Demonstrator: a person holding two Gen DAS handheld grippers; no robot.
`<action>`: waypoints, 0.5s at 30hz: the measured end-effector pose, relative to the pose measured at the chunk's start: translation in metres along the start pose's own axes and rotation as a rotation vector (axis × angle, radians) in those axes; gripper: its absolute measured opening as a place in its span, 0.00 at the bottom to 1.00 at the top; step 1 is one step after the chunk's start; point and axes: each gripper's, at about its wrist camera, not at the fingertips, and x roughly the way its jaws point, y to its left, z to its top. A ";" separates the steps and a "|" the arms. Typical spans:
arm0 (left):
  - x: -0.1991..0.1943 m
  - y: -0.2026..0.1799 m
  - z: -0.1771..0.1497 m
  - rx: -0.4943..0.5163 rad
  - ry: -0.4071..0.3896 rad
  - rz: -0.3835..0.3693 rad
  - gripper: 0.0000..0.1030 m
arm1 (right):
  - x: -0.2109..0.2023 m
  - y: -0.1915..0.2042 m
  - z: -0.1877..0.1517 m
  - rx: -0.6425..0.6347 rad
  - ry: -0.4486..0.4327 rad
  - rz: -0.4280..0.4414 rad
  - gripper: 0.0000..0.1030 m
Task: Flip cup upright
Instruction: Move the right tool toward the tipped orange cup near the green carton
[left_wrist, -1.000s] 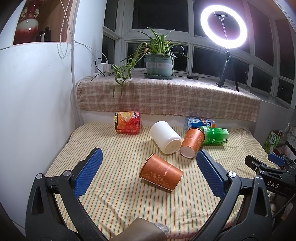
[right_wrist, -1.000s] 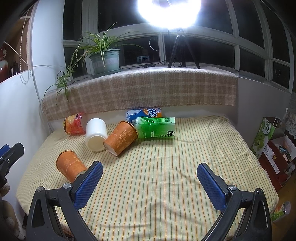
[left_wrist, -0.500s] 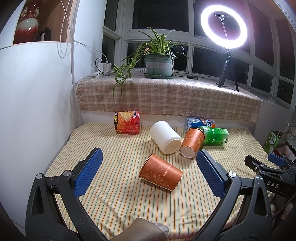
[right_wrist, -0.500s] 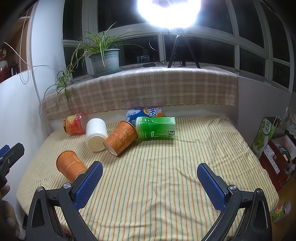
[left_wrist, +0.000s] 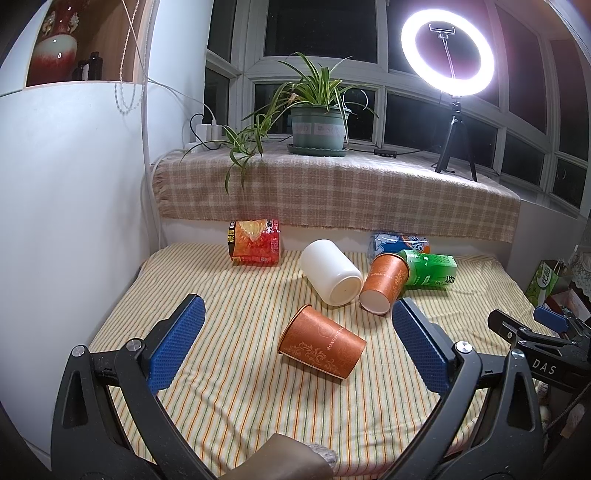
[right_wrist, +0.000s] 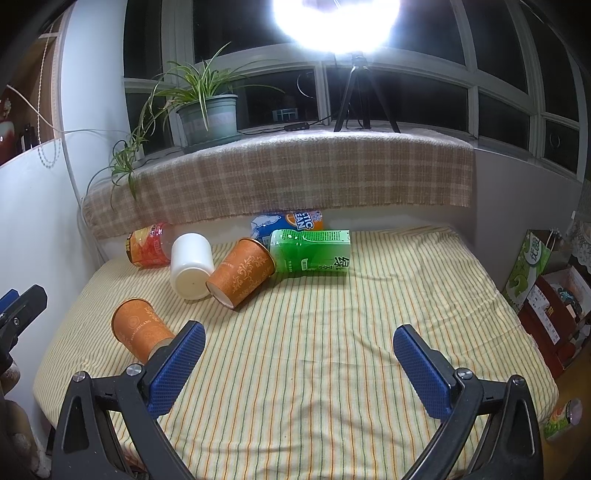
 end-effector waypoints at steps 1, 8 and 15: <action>0.000 -0.002 0.000 -0.001 0.000 0.000 1.00 | 0.000 0.000 0.000 0.001 0.002 0.001 1.00; -0.005 0.008 0.003 -0.004 0.000 0.003 1.00 | 0.010 -0.003 0.002 0.017 0.024 0.020 1.00; 0.001 0.015 0.000 -0.006 0.008 0.017 1.00 | 0.038 -0.004 0.013 0.075 0.079 0.083 1.00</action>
